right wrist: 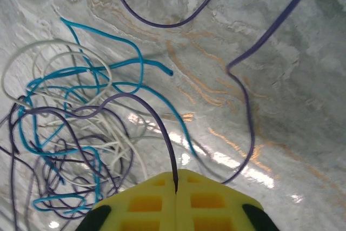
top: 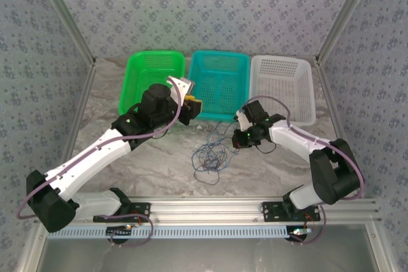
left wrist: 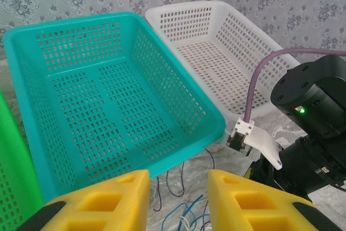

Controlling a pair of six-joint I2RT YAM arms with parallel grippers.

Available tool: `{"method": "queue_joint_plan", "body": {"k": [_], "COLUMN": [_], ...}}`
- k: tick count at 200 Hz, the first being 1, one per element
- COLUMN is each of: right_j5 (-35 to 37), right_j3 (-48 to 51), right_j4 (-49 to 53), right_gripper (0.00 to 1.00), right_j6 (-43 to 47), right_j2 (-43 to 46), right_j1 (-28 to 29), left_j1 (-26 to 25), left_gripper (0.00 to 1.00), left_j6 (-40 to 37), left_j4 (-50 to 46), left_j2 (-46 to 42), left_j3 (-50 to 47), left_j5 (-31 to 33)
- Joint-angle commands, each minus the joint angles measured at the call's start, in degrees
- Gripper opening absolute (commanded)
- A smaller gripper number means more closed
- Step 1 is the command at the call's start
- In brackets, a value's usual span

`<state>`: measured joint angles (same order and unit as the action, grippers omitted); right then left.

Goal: Untangle the cables

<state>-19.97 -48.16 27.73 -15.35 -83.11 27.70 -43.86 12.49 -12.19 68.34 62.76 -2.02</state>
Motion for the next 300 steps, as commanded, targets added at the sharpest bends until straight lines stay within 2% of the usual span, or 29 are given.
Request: {"method": "queue_joint_plan", "body": {"k": [1,25,46,84,137,214,270,300], "right_j5": [1.1,3.8,4.8,4.9,5.8,9.0,2.9,0.5], "right_j3": [-2.7,-8.4,-17.0,-34.1,-44.0,-52.6,-67.4,-70.7], "right_j4": [2.4,11.4,18.8,27.9,25.3,20.8,23.3,22.1], "right_gripper": [0.0,0.0,0.0,0.0,0.0,0.0,0.0,0.0], "right_j6": [1.5,3.4,5.8,8.0,9.5,12.0,8.8,6.2], "right_j2": [5.1,14.8,20.9,21.1,14.1,7.1,5.3,5.6], "right_j1": [1.1,0.0,-2.4,-7.3,-15.8,-26.0,-27.3,-27.5], "left_j1": [0.3,0.5,0.6,0.7,0.7,0.7,0.8,0.9], "left_gripper": [0.35,0.35,0.36,0.36,0.36,0.37,0.37,0.37], "left_j6": [0.3,-0.2,-0.4,0.1,0.8,1.5,1.2,1.2], "left_j4": [1.4,1.6,2.5,3.4,3.9,4.3,4.3,4.1], "left_j2": [-1.3,-1.6,-1.6,-1.0,-2.1,-4.4,-4.4,-3.6], "left_j3": [0.2,0.1,-0.3,-0.4,-1.5,-4.9,-5.6,-5.4], "left_j5": [1.2,2.1,2.2,1.6,1.3,3.1,4.2,4.1]}}
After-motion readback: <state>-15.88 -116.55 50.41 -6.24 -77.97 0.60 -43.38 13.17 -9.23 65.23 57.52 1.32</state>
